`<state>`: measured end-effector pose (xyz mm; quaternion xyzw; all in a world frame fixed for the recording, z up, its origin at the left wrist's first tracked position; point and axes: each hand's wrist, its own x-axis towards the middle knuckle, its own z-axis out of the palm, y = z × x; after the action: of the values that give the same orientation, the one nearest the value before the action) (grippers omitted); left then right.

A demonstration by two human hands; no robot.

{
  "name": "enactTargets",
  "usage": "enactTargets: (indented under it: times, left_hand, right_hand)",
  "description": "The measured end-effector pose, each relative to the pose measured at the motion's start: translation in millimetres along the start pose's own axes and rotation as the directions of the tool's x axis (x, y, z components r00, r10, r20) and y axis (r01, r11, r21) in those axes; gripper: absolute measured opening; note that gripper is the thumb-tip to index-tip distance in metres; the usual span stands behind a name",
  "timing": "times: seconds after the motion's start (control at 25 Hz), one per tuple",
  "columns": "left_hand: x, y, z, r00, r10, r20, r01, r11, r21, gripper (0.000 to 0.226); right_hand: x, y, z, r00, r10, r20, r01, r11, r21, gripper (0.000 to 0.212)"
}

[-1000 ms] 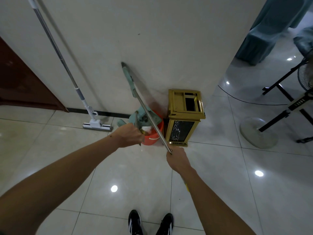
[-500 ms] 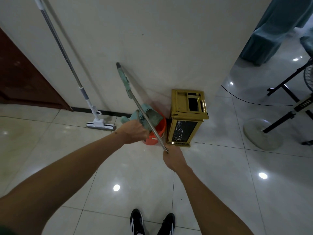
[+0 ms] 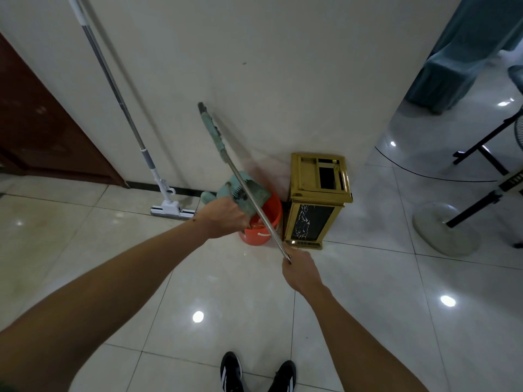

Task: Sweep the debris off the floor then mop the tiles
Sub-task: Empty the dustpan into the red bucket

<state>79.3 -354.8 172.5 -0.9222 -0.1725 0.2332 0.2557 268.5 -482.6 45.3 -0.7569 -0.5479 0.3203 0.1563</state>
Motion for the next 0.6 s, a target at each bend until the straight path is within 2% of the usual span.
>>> enactTargets:
  times: [0.08,0.16,0.24,0.32,0.36,0.44,0.52,0.6]
  left_hand:
    - [-4,-6,-4,0.996,-0.007,-0.084,0.010,0.999,0.032,0.027]
    - [-6,-8,-1,0.987,-0.025,-0.156,0.028,0.999,0.017,0.029]
    - [-7,-4,-2,0.993,-0.019,-0.116,0.021,1.000,0.015,0.032]
    - [-8,0,-4,0.998,-0.015,-0.058,0.012,0.999,-0.042,0.020]
    - [-8,-1,-2,0.997,-0.082,-0.017,0.079,0.990,-0.118,0.016]
    - [-13,-10,-1,0.957,-0.265,0.116,0.288,0.912,-0.293,0.023]
    - [-24,-15,5,0.869,-0.478,0.127,0.485,0.774,-0.407,0.024]
    - [-38,-12,15,0.757,-0.634,0.160,0.616,0.611,-0.497,0.021]
  right_hand:
    - [-3,5,1,0.999,0.032,0.034,-0.031,0.999,-0.035,0.046]
    - [-6,5,3,0.998,0.034,0.060,-0.030,0.998,-0.058,0.049]
    - [-9,4,5,0.998,0.020,0.055,-0.018,0.999,-0.038,0.050]
    - [-12,2,6,0.999,0.010,0.044,-0.010,1.000,-0.001,0.050]
    - [-15,1,6,0.999,0.014,0.041,-0.015,1.000,0.016,0.050]
    - [-17,3,5,0.999,0.029,0.040,-0.031,0.998,0.053,0.048]
    - [-19,4,3,0.999,0.039,0.034,-0.041,0.998,0.056,0.044]
    - [-18,1,2,0.999,0.034,0.021,-0.036,0.998,0.052,0.039]
